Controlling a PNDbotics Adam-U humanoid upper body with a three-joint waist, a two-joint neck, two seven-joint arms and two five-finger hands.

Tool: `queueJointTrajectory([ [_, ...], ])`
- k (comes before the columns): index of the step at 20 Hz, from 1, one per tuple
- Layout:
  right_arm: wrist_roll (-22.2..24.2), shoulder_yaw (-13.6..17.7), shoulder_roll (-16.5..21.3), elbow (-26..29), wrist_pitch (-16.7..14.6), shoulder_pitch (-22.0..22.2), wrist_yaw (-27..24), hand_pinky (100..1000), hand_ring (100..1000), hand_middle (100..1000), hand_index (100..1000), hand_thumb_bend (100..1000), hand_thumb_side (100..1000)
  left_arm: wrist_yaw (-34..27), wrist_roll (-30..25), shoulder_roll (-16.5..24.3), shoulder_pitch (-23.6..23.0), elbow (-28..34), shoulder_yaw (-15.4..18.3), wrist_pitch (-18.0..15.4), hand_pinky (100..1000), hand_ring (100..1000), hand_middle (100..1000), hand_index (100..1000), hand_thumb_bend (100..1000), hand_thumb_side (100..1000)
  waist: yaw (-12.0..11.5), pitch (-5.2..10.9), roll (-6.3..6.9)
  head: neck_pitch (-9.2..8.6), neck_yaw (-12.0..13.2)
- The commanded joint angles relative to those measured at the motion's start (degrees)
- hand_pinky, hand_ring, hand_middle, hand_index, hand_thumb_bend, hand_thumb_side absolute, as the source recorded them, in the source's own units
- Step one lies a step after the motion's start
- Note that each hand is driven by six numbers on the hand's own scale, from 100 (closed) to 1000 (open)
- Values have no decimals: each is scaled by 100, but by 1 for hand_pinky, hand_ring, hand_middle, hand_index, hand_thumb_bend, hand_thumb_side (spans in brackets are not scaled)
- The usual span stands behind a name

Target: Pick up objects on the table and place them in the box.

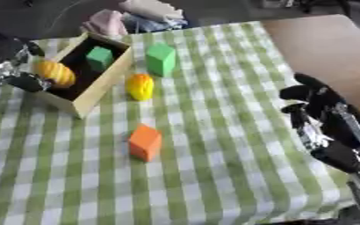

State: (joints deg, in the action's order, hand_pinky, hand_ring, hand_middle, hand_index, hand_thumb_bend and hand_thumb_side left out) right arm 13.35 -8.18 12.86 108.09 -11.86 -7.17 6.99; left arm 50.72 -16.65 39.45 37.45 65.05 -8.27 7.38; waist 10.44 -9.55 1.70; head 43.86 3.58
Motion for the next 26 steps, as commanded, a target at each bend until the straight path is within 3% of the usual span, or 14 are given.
queueJointTrajectory([
  [1, 3, 23, 58, 62, -12, -57, 6, 702, 816, 754, 952, 100, 465, -15, -213, 373, 15, 356, 92, -70, 762, 711, 757, 797, 468, 276, -25, 143, -26, 26, -29],
  [6, -8, 32, 64, 60, -13, -50, 17, 702, 816, 753, 952, 100, 467, -289, -254, 613, -97, 1102, 186, -157, 750, 683, 727, 784, 446, 272, -46, 152, -25, 26, -57],
  [10, -33, 48, 71, 90, -28, -59, 14, 703, 814, 751, 951, 100, 470, -802, -447, 791, -239, 1909, 50, -562, 747, 676, 714, 777, 416, 288, -49, 155, -21, 26, -70],
  [17, -427, 255, 98, 393, -78, -125, 43, 702, 789, 737, 945, 100, 470, -1431, -1319, 913, -457, 2963, -727, -1376, 763, 699, 723, 781, 450, 332, 36, 158, -47, 26, -39],
  [22, -850, 449, 135, 631, -62, -159, 61, 701, 777, 728, 942, 100, 470, -1733, -1855, 887, -584, 3472, -1170, -1763, 776, 711, 733, 791, 457, 354, 80, 156, -53, 26, -27],
  [26, -932, 448, 125, 632, -34, -162, 90, 700, 777, 726, 943, 100, 470, -1860, -2110, 741, -573, 3634, -1425, -2013, 803, 744, 761, 817, 458, 356, 105, 152, -48, 26, -27],
])
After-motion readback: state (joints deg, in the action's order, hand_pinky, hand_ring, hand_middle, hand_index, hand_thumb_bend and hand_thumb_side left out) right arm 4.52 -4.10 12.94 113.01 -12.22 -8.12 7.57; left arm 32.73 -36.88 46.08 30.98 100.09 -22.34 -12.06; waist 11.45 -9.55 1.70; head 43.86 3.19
